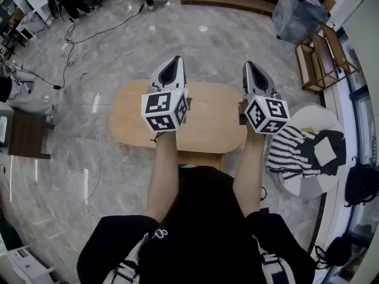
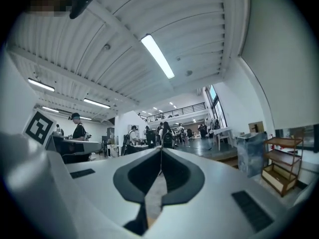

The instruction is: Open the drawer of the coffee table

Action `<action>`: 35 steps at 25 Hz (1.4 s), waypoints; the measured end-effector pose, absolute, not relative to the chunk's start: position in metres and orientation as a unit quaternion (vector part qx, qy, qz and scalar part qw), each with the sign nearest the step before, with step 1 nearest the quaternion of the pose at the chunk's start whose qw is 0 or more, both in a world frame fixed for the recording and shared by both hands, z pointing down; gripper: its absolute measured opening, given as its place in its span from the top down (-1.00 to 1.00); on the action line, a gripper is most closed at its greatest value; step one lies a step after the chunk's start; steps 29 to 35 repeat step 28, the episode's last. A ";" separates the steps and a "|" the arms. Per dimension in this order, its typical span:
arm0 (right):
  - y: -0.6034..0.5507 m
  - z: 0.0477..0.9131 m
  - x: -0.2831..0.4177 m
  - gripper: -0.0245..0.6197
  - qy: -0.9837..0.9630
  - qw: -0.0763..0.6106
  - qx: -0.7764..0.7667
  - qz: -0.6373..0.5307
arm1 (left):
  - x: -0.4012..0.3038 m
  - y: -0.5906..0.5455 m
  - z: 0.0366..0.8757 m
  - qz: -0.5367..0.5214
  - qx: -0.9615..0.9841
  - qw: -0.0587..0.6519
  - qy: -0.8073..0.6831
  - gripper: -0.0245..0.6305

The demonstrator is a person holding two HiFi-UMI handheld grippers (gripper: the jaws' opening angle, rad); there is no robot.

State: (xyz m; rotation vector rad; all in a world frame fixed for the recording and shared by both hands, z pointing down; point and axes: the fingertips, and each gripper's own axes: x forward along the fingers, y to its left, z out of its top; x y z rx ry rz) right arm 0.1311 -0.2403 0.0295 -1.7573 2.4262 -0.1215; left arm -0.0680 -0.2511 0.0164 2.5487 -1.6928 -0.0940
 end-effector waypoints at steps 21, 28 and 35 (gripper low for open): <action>-0.222 0.012 0.129 0.89 0.814 0.044 -0.579 0.015 | -0.042 -0.240 0.003 -0.024 0.849 0.003 -0.528 0.90; -0.221 0.010 0.130 0.89 0.815 0.044 -0.577 0.019 | -0.040 -0.238 0.003 -0.025 0.848 0.000 -0.529 0.90; -0.221 0.010 0.130 0.89 0.815 0.044 -0.577 0.019 | -0.040 -0.238 0.003 -0.025 0.848 0.000 -0.529 0.90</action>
